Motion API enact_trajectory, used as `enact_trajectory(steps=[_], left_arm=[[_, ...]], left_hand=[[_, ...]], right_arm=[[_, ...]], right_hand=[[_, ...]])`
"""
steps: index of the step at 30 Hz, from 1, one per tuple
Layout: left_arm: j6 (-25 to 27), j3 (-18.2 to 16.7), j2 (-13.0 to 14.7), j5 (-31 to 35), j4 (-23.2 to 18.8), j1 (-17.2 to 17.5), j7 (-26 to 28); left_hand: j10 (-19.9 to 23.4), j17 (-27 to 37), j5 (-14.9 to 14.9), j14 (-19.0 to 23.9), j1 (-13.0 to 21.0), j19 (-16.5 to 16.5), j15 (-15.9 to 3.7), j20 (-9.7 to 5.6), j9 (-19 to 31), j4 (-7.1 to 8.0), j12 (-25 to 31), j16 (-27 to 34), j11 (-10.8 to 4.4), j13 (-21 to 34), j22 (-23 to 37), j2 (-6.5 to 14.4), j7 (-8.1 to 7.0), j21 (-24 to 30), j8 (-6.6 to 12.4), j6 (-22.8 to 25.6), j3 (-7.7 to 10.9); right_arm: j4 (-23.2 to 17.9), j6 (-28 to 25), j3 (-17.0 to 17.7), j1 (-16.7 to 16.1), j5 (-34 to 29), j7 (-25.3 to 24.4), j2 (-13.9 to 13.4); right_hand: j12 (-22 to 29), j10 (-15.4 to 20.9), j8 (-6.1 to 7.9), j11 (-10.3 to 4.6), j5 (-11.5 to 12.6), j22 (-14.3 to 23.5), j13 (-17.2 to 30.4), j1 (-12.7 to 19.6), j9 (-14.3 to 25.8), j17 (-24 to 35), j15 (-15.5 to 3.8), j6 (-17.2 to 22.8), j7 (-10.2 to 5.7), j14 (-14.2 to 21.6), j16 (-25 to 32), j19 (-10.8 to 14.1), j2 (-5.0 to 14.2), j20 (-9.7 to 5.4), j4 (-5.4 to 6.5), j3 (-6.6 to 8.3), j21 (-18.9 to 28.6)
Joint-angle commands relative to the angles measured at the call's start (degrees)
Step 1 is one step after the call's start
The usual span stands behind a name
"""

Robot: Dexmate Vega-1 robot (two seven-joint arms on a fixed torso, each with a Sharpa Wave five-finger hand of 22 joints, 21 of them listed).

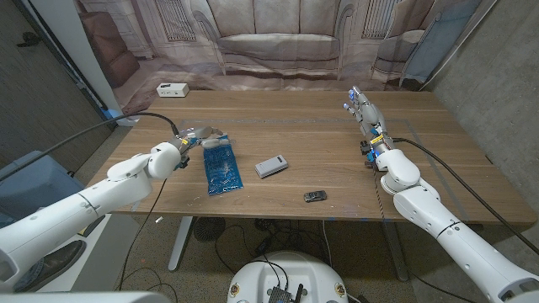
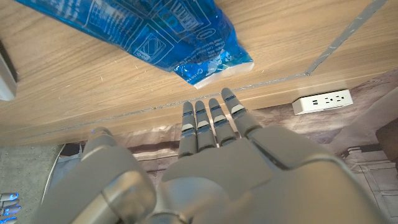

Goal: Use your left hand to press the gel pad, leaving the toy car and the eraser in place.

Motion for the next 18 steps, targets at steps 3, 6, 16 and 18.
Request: enact_trajectory(steps=[3,6,16,18], left_arm=[[-0.1,-2.7,0.8,-1.7,-2.0,2.7,3.4],[0.0,-3.1,0.8,-2.0,-2.2,3.1,4.0],[-0.6,-4.2,0.6,-2.9,-2.5,3.9,5.9],[-0.4,-4.5,0.6,-2.9,-2.8,4.1,6.4]], left_hand=[[0.8,0.2,0.0,0.5,0.4,0.1,0.06,-0.38,0.1,-0.40,0.4,0.4,-0.10,0.1,0.2,0.4,-0.34,-0.2,-0.18,0.4,0.16],[0.7,0.2,0.0,0.5,0.4,0.1,0.06,-0.35,0.1,-0.42,0.3,0.4,-0.06,0.1,0.2,0.4,-0.37,-0.2,-0.22,0.3,0.16],[0.9,0.2,0.0,0.6,0.5,0.1,0.02,-0.30,0.1,-0.49,0.4,0.4,-0.11,0.1,0.2,0.5,-0.48,-0.2,-0.31,0.0,0.19],[0.9,0.2,0.0,0.6,0.5,0.2,0.03,-0.36,0.1,-0.50,0.4,0.4,-0.19,0.1,0.2,0.5,-0.46,-0.2,-0.31,0.1,0.20]], right_arm=[[0.2,0.5,-0.1,-0.1,-0.1,0.1,0.2],[0.2,0.6,0.0,-0.2,-0.1,0.0,0.3],[0.0,0.9,0.1,-0.5,-0.1,0.0,0.3],[-0.1,1.3,0.3,-0.7,-0.1,0.0,0.2]], right_hand=[[-0.1,0.3,-0.10,-0.16,-0.1,0.2,0.1,0.4,0.2,0.3,-0.07,0.6,0.07,0.4,-0.1,0.2,0.27,0.16,-0.29,0.16,-0.1],[-0.1,0.4,-0.10,-0.09,-0.1,0.2,0.1,0.4,0.2,0.3,-0.04,0.6,0.09,0.3,-0.1,0.2,0.27,0.14,-0.30,0.16,-0.1],[-0.1,0.3,-0.11,-0.13,-0.1,0.2,0.1,0.4,0.2,0.3,-0.06,0.6,0.03,0.3,-0.1,0.2,0.28,0.15,-0.30,0.16,-0.1],[-0.1,0.3,-0.12,-0.14,-0.1,0.2,0.1,0.4,0.2,0.3,-0.08,0.6,0.03,0.4,-0.1,0.3,0.28,0.13,-0.30,0.15,-0.1]])
